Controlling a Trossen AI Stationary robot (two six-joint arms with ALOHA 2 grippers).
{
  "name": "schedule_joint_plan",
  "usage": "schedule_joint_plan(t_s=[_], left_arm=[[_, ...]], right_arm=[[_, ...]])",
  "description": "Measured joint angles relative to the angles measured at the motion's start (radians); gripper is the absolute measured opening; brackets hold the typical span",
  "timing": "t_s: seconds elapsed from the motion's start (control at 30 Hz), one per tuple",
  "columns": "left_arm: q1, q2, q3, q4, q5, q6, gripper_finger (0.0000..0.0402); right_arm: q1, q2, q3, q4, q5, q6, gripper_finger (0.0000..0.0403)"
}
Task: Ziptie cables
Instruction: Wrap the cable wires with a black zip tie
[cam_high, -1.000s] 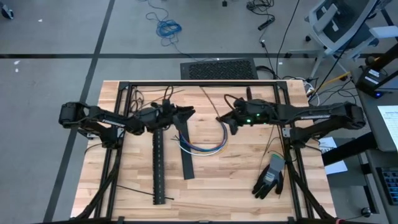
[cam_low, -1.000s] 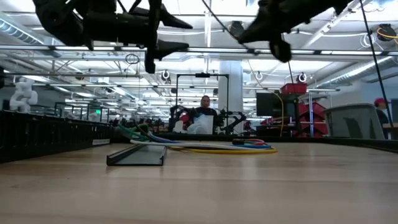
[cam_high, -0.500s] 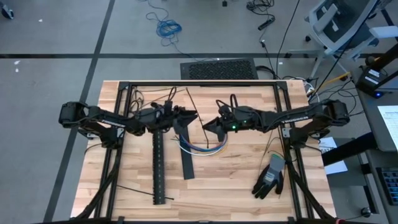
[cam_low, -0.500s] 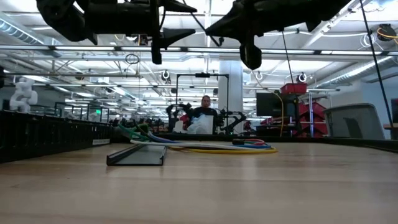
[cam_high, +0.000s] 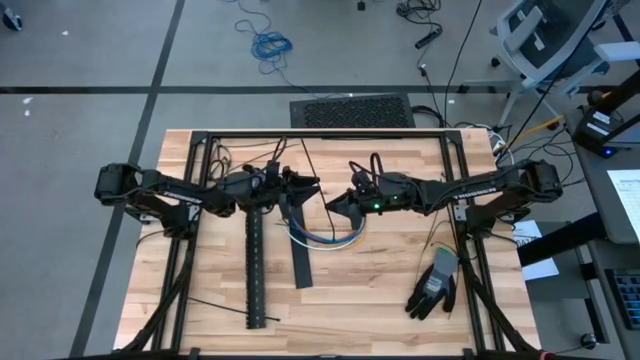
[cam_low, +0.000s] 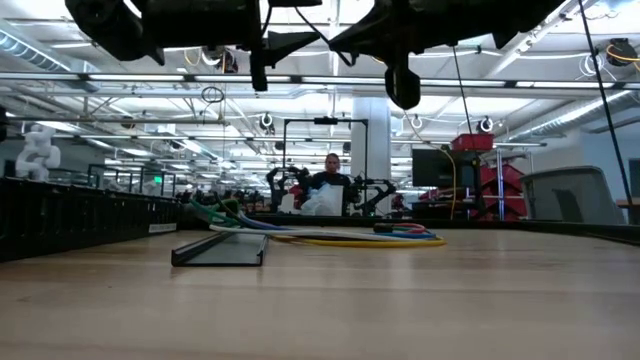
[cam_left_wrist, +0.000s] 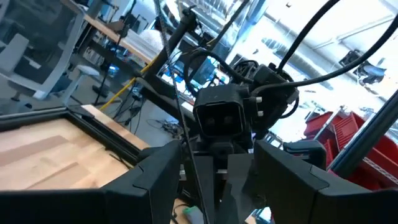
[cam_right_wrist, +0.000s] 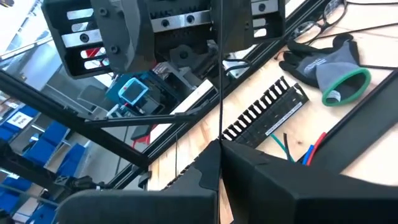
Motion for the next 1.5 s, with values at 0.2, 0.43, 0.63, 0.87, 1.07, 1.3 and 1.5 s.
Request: schedule_joint_plan(t_s=[0.2, 0.43, 0.63, 0.87, 1.07, 1.3, 1.5], left_arm=[[-0.002, 0.000, 0.000, -0.026, 0.000, -0.007, 0.0203], [-0.002, 0.000, 0.000, -0.024, -0.010, -0.001, 0.0196], [-0.002, 0.000, 0.000, -0.034, -0.036, 0.016, 0.0138], [-0.002, 0.000, 0.000, -0.037, -0.062, 0.046, 0.0010], [-0.002, 0.000, 0.000, -0.037, -0.064, 0.046, 0.0002], [-0.002, 0.000, 0.000, -0.037, -0.064, 0.045, 0.0001], [-0.002, 0.000, 0.000, -0.037, -0.064, 0.045, 0.0001]], right_arm=[[0.000, 0.000, 0.000, 0.001, 0.001, 0.000, 0.0000], [-0.002, 0.000, 0.000, 0.007, 0.011, 0.005, 0.0000], [-0.002, 0.000, 0.000, 0.009, 0.027, 0.008, 0.0000], [-0.002, 0.000, 0.000, 0.009, 0.027, 0.013, 0.0000], [-0.002, 0.000, 0.000, 0.011, 0.027, 0.015, 0.0000], [-0.002, 0.000, 0.000, 0.013, 0.026, 0.015, 0.0000], [-0.002, 0.000, 0.000, 0.013, 0.026, 0.015, 0.0000]])
